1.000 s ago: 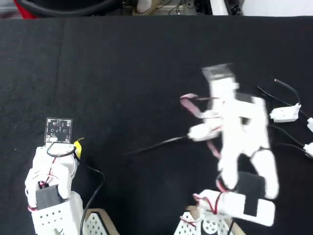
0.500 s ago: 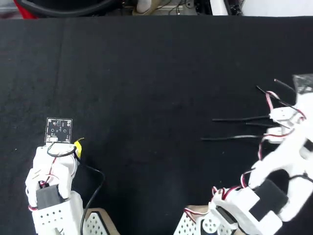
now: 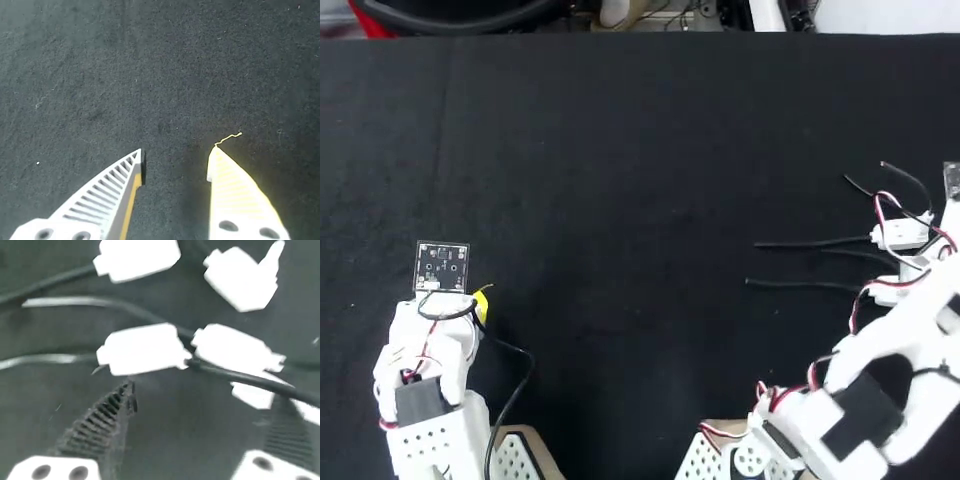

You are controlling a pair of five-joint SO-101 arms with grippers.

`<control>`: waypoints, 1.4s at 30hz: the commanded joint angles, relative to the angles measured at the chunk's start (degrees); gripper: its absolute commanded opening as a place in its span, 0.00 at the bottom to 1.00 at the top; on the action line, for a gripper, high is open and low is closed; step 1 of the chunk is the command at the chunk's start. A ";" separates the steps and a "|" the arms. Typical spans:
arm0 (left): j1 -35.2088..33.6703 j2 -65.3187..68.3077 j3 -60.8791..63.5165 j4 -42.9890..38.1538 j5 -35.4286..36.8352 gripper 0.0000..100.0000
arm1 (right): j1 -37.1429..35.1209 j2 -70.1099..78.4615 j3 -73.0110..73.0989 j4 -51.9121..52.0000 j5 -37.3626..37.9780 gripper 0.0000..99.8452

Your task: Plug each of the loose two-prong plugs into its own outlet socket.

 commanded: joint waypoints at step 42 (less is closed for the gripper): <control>7.43 -0.44 -4.35 3.43 4.48 0.03 | -50.29 -95.78 71.87 11.16 -18.11 0.04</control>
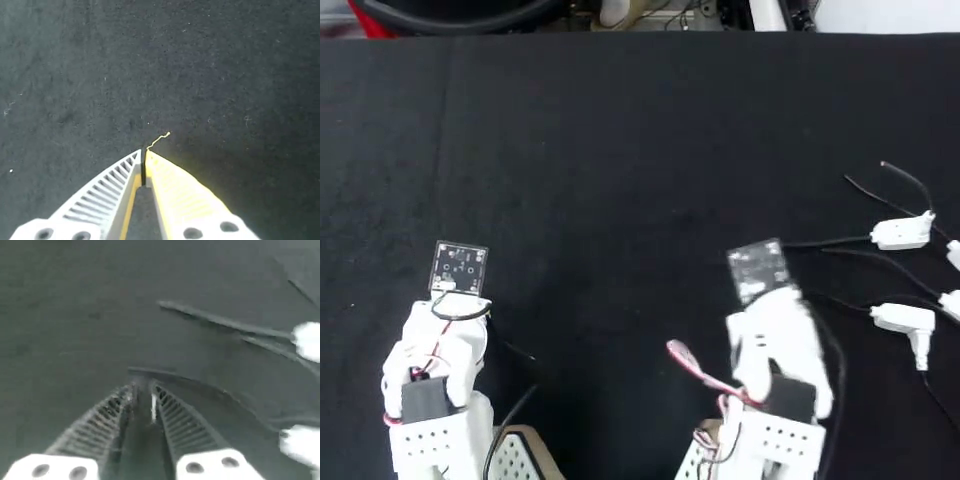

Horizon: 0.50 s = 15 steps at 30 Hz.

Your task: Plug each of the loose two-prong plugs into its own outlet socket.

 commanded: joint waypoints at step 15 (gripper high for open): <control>5.58 -0.35 0.13 3.43 18.81 0.03 | -22.59 -3.74 -0.13 9.76 -20.57 0.04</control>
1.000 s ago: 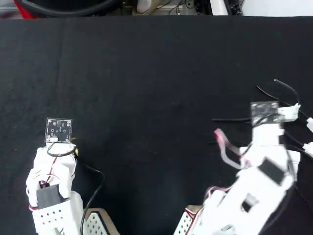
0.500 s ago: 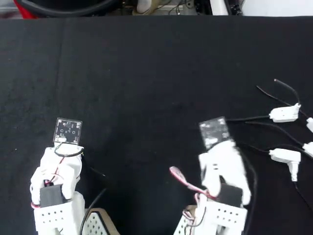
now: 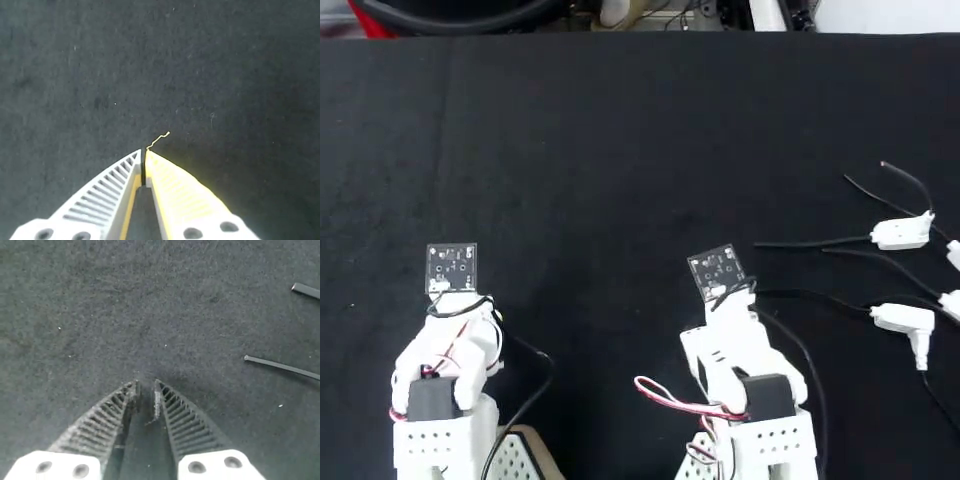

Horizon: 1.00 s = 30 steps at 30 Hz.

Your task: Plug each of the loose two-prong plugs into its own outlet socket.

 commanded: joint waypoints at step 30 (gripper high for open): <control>-4.62 -0.18 2.59 -3.08 0.79 0.03 | -0.44 -3.74 -0.22 0.44 -0.44 0.04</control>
